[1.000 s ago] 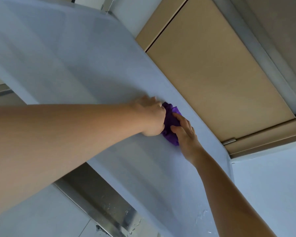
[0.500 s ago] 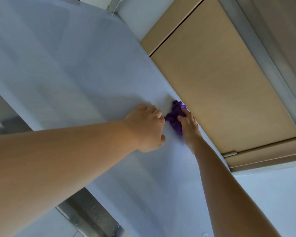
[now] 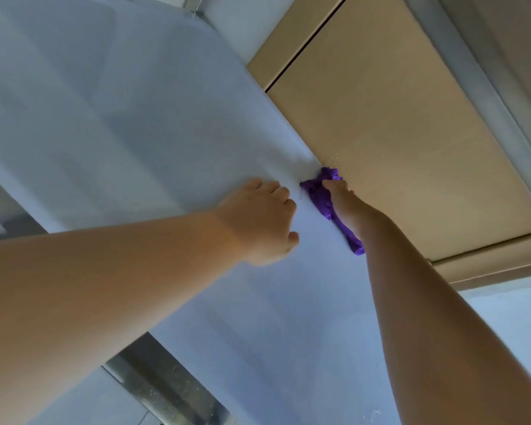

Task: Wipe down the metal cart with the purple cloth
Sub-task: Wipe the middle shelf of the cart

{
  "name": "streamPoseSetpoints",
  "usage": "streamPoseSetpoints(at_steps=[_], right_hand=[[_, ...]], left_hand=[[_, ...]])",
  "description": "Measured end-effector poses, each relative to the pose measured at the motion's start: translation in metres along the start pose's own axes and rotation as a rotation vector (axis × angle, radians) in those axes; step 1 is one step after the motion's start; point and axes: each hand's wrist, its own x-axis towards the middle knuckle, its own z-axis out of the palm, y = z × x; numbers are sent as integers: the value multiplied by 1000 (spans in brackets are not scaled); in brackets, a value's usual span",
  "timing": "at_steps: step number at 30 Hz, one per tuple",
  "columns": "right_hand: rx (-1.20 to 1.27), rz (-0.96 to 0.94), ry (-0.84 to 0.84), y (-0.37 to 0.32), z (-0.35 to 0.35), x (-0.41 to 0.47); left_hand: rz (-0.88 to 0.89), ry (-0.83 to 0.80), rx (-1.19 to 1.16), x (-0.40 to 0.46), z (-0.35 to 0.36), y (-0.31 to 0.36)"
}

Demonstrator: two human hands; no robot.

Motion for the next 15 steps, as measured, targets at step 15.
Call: streamPoseSetpoints(at_steps=[15], right_hand=[[-371, 87, 38, 1, -31, 5]], left_hand=[[15, 38, -10, 1, 3, -2]])
